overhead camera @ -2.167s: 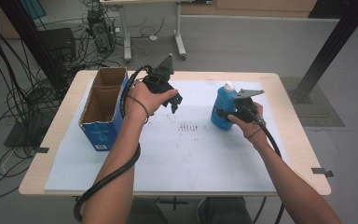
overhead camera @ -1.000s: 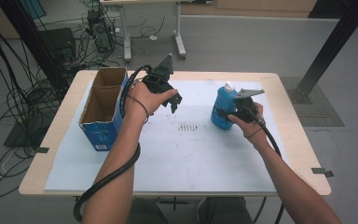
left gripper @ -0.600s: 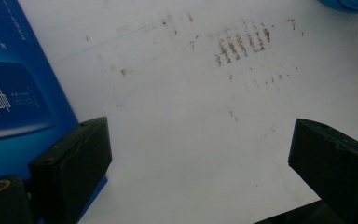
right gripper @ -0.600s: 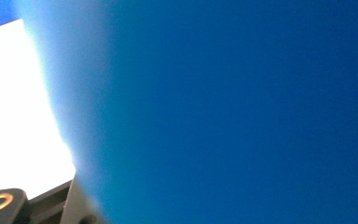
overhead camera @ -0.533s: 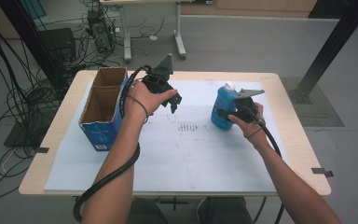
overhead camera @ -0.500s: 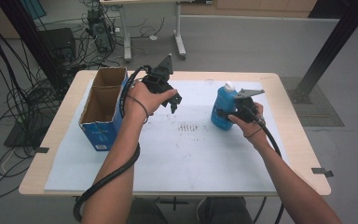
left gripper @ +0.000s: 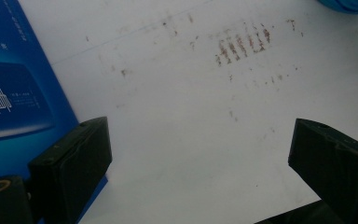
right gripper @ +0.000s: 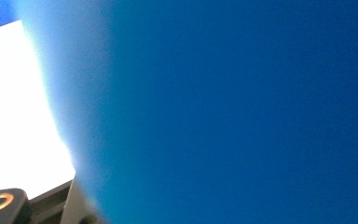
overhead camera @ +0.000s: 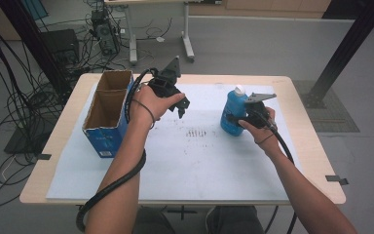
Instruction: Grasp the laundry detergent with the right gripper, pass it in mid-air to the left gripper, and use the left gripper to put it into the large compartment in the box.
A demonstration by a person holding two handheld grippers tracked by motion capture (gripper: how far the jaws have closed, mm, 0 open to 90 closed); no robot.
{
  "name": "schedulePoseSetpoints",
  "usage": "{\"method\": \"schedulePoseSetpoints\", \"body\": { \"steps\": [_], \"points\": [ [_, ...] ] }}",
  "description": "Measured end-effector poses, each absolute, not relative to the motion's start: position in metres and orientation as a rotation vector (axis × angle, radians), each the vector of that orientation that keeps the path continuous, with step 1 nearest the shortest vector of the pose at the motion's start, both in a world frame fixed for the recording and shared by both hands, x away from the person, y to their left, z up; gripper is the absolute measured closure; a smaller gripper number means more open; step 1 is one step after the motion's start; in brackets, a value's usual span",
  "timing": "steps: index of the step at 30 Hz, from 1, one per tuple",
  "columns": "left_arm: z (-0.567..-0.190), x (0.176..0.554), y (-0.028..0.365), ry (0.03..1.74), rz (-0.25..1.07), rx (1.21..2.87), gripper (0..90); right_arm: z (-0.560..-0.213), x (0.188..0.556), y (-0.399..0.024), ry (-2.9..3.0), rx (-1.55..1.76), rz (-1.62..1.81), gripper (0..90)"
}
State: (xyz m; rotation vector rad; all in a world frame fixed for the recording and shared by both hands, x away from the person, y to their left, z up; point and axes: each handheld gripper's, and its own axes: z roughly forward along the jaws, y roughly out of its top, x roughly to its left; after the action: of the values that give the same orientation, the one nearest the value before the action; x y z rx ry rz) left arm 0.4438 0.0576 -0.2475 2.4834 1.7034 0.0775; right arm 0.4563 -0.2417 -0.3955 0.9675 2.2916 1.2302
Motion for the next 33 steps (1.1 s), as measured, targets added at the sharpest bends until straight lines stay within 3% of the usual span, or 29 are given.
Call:
{"method": "schedulePoseSetpoints", "body": {
  "steps": [33],
  "points": [
    [-0.2480,0.4432,0.0566,1.701,0.077,2.482,6.4,-0.3956,0.4563,-0.2418,2.291,0.971,1.232,44.1]
  ]
}}
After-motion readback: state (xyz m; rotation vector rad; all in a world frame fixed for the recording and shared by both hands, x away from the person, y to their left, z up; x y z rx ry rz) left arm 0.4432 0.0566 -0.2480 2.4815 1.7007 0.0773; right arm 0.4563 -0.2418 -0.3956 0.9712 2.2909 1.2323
